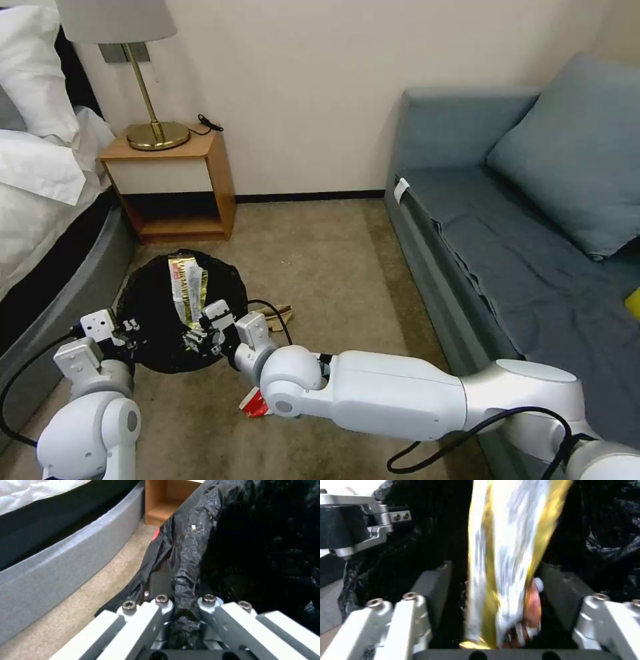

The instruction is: Pick up the trash bin, then pick up the garbage on the floor and place it into the trash bin.

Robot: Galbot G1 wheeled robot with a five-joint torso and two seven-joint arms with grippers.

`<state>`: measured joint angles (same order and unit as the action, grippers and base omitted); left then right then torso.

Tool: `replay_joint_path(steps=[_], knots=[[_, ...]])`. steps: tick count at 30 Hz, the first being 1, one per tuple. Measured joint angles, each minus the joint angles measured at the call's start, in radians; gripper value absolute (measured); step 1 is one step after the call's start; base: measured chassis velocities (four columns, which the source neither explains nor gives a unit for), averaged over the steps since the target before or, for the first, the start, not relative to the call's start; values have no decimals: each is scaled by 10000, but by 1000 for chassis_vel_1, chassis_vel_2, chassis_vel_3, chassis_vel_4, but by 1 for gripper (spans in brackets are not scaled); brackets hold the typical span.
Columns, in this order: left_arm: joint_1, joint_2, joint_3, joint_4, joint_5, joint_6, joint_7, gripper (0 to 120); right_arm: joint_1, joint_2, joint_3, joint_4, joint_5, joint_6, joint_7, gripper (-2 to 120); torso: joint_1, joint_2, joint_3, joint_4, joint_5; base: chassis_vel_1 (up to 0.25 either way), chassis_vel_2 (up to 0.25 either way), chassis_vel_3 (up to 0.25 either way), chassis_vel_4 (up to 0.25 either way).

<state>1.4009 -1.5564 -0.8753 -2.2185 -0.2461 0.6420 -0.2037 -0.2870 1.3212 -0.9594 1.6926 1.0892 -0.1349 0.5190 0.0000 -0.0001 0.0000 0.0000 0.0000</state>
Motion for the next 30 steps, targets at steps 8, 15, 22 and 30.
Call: replay_joint_path(steps=[8,15,22,30], knots=[[17,-6,-41,-44,2,0,2,3,12,-23,69,-18,-310,-7,-128,98,0,0,0,1,0,0,0,0,0],[16,29,-80,-69,-16,0,2,3,563,-665,543,93,-1426,245,-1224,100,0,0,0,0,1,0,0,0,0],[21,55,-90,-75,-43,1,10,3,1137,-2328,1295,230,-1825,554,-2574,100,0,0,0,-1,4,0,0,0,0],[-29,113,-91,-12,-86,4,16,3,1510,-3901,683,-738,-3090,1756,-6042,100,0,0,0,-3,2,0,0,0,0]])
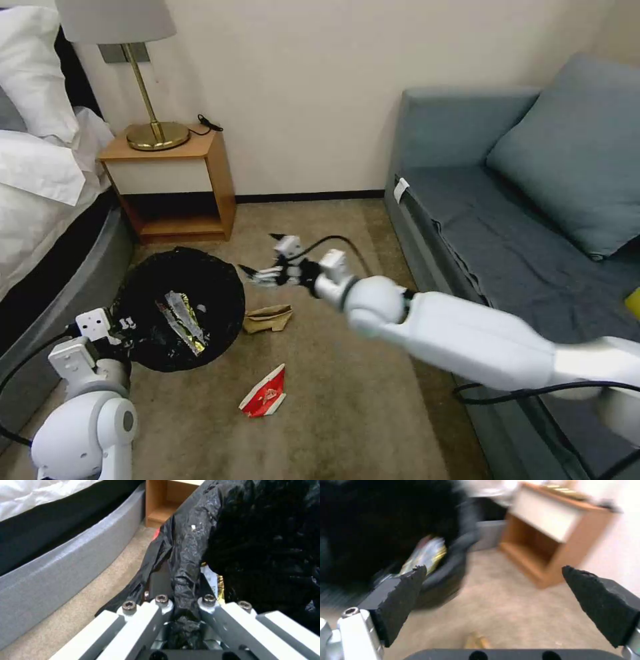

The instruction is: Pick up the trash bin, then pick up the garbage on the floor and place it into the trash bin.

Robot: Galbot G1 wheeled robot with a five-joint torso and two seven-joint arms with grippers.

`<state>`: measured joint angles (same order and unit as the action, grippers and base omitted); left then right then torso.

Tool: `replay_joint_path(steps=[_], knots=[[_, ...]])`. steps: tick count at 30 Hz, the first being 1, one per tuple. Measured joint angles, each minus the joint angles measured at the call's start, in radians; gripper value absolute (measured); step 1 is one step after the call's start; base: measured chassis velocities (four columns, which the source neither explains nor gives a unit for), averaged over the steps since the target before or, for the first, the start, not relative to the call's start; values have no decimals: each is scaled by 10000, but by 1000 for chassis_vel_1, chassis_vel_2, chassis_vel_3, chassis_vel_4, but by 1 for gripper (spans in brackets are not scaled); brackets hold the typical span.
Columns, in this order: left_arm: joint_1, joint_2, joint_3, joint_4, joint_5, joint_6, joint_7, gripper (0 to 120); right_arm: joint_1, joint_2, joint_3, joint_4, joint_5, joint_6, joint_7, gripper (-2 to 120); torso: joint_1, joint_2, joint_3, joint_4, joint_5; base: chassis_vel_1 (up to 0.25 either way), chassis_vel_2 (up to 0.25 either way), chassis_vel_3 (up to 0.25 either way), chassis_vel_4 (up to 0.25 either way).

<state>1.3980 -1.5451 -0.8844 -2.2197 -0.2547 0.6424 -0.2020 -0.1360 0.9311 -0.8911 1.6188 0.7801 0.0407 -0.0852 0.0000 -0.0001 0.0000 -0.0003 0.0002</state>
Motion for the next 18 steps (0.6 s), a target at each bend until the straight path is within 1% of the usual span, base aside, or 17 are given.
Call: replay_joint_path(steps=[2,3,5,6,7,8,9,11,12,15,16,17,18], knots=[[-5,0,13,18,1,0,3,3,43,-60,-509,-515,-527,735,-1109,100,0,0,0,2,1,0,0,0,0],[-5,0,13,18,1,0,3,3,43,-60,-509,-515,-527,735,-1109,100,0,0,0,2,1,0,0,0,0],[-7,-1,26,26,6,0,5,3,120,69,-1109,-1126,-1029,1395,-2016,100,1,0,0,2,0,0,0,0,0],[-3,-4,31,26,6,0,9,3,152,151,-1313,-1331,-1141,1545,-2265,100,0,0,-1,2,2,0,0,0,0],[-3,-4,31,26,6,0,9,3,152,151,-1313,-1331,-1141,1545,-2265,100,0,0,-1,2,2,0,0,0,0],[10,-8,29,27,12,0,9,3,212,296,-1598,-1654,-1271,1697,-2571,100,0,0,0,1,-2,0,0,0,0],[21,-15,34,25,13,0,9,3,266,530,-1856,-2044,-1384,1853,-2881,100,0,0,0,2,-3,0,0,0,0],[43,-22,35,2,14,0,12,3,327,955,-2204,-2621,-1534,2098,-3195,100,0,0,0,4,-2,0,0,0,0],[43,-22,35,2,14,0,12,3,327,955,-2204,-2621,-1534,2098,-3195,100,0,0,0,4,-2,0,0,0,0],[68,-35,25,-32,20,0,10,3,371,1969,-2846,-3659,-1560,2372,-3353,100,0,0,0,2,-2,0,0,0,0],[80,-50,24,-39,23,1,15,3,359,2387,-3021,-4045,-1587,2465,-3406,100,0,1,0,5,-4,0,0,0,0],[80,-50,24,-39,23,1,15,3,359,2387,-3021,-4045,-1587,2465,-3406,100,0,1,0,5,-4,0,0,0,0],[93,-58,22,-46,28,0,15,3,321,2709,-3148,-4429,-1645,2572,-3466,100,0,1,0,9,-5,0,0,0,0]])
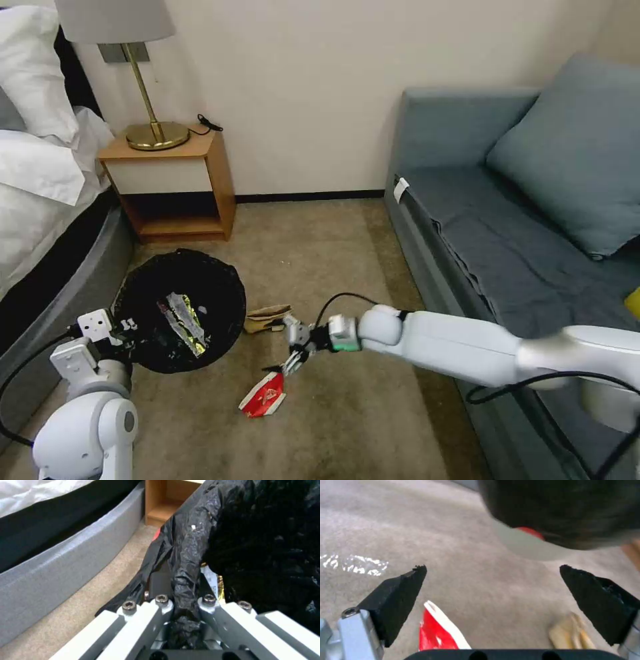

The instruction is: Pick up the trash bin, then pick up the garbage on the floor and place it into the trash bin.

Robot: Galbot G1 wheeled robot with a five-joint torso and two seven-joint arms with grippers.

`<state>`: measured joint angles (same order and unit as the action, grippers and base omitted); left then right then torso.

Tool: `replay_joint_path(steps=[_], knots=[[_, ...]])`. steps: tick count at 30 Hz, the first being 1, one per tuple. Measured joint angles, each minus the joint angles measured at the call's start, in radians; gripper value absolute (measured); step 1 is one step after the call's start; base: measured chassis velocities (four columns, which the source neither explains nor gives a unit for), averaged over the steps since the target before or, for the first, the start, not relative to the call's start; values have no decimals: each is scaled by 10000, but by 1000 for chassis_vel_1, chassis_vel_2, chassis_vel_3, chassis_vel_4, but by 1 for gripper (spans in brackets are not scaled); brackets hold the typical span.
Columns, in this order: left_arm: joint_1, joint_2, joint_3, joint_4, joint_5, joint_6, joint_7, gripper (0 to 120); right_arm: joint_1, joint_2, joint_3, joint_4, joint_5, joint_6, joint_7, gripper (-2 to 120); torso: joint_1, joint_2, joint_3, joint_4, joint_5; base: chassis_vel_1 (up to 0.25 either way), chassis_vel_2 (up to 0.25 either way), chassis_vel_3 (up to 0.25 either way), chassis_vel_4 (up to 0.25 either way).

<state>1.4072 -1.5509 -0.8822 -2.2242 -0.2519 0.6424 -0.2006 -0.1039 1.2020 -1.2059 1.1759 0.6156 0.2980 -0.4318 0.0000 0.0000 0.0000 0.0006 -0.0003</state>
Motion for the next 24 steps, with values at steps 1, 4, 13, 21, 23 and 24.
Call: replay_joint_path(steps=[1,4,13,21,23,24], knots=[[13,-5,-6,-11,6,-1,-5,3,-67,340,-156,-475,-63,142,-63,99,0,-1,1,0,1,0,0,0,0],[26,-16,-12,-20,10,-3,-6,3,-169,721,-374,-1043,-138,294,-171,99,0,0,1,-2,1,0,0,0,0],[64,-50,-15,-35,41,-28,-7,3,-595,1405,-823,-2490,-373,602,-353,98,0,0,0,-5,2,0,0,0,0],[78,-60,-11,-28,90,-48,-7,3,-932,1855,-881,-3598,-407,824,-546,96,0,-1,0,-6,2,0,0,0,0],[85,-62,-5,-27,97,-52,-7,3,-981,1919,-877,-3729,-407,834,-568,96,0,0,0,-6,2,0,0,0,0],[87,-64,2,-27,98,-57,-4,3,-1011,1959,-876,-3817,-407,840,-590,95,0,0,0,-6,3,0,0,0,0]])
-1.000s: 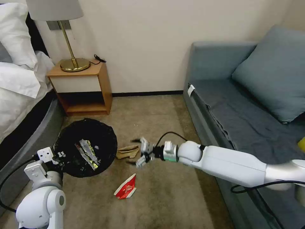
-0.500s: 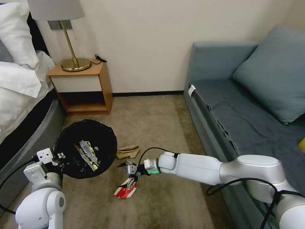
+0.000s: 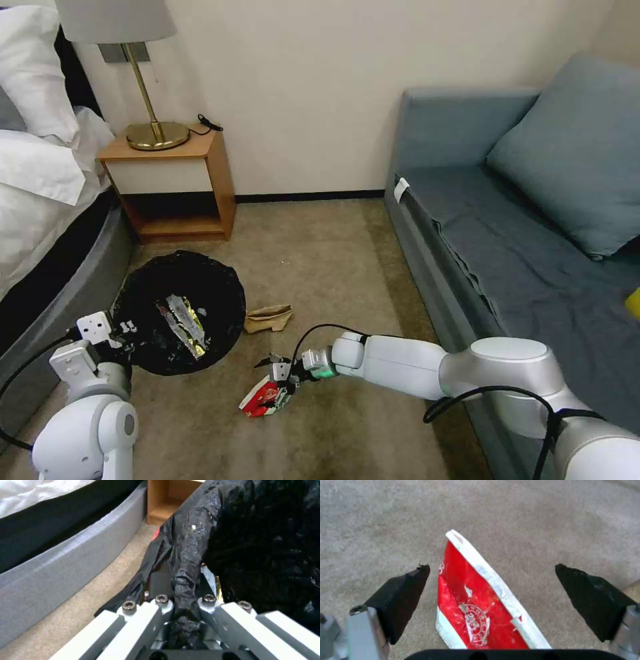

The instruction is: Pick up the trash bin, then pick up the garbage on the floor and place it into the trash bin.

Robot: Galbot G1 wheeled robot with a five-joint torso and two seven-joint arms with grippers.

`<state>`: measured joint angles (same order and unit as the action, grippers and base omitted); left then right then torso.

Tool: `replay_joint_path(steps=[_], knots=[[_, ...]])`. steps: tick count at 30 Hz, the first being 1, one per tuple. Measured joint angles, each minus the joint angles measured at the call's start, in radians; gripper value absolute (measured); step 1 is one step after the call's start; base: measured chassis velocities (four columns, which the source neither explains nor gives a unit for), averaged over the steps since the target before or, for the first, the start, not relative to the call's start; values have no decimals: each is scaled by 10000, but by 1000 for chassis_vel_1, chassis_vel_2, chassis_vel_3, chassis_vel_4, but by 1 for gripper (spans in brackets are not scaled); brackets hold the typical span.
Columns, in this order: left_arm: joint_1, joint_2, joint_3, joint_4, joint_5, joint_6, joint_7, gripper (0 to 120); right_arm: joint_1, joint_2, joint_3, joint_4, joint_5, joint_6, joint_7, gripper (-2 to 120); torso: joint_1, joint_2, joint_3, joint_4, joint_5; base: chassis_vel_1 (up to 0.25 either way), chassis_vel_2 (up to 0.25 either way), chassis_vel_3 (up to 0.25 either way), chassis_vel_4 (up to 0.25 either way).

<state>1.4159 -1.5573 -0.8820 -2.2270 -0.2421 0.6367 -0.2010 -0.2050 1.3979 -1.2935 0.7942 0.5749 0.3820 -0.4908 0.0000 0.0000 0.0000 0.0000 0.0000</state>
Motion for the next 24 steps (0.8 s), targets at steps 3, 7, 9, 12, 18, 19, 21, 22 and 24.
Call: replay_joint_path(steps=[3,7,9,12,18,19,21,22,24], knots=[[9,-10,16,0,22,-20,0,3,-88,124,-1,-299,-1,3,-65,87,0,0,0,0,0,0,0,0,0],[27,-13,21,3,30,-32,3,3,-233,305,12,-755,-51,46,-177,83,0,0,0,0,-1,0,0,0,0],[33,-13,20,3,32,-42,4,3,-273,368,27,-893,-70,67,-221,83,0,0,0,0,-1,0,0,0,0],[62,-13,17,3,39,-59,11,3,-374,556,67,-1337,-161,110,-369,83,0,0,0,0,-1,0,0,0,0],[101,-23,11,-52,48,-88,18,3,-484,800,212,-1823,-270,129,-469,80,0,0,0,0,0,0,0,0,0],[104,-24,8,-54,49,-91,19,3,-484,808,223,-1831,-271,128,-468,79,0,0,0,0,0,0,0,0,0],[116,-30,3,-55,55,-98,20,3,-484,818,245,-1843,-277,124,-469,79,0,0,0,0,-1,0,0,0,0],[118,-33,2,-56,57,-99,20,3,-483,818,249,-1843,-278,123,-469,78,0,0,0,0,-1,0,0,0,0],[123,-45,1,-58,63,-111,21,3,-484,807,261,-1824,-278,117,-477,70,0,0,0,0,0,0,0,0,0]])
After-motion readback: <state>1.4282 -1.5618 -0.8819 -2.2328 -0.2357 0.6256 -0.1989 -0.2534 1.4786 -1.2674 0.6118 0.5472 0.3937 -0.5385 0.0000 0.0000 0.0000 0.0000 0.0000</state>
